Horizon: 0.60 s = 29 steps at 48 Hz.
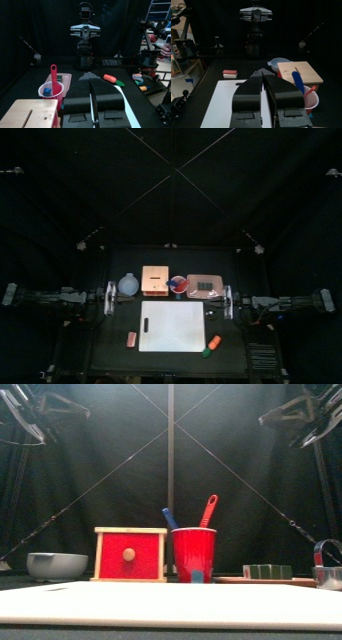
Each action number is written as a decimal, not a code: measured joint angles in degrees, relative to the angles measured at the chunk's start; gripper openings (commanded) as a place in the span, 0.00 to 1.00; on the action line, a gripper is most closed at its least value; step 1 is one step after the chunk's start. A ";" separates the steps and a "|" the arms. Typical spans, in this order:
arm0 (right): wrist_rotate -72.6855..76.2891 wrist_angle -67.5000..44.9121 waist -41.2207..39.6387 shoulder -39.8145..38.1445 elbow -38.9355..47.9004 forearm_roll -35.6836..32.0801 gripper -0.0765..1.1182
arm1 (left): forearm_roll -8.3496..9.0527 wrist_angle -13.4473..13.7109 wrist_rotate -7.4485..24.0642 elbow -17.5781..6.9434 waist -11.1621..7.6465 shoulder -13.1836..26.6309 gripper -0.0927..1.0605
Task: Place sushi on board then cut the sushi with the knife then place the pieces on the plate
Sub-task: Place the sushi on the board
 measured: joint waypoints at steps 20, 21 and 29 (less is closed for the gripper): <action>1.85 12.13 -12.48 5.45 0.62 4.92 0.10 | -1.76 -6.68 0.09 -0.79 0.18 14.68 0.05; 1.76 13.54 -13.54 5.89 0.18 4.92 0.10 | -1.76 -6.94 0.18 -1.14 0.18 15.64 0.05; 1.14 25.14 -21.62 9.14 -4.48 3.87 0.13 | -1.49 -8.79 0.18 -3.43 0.09 22.68 0.05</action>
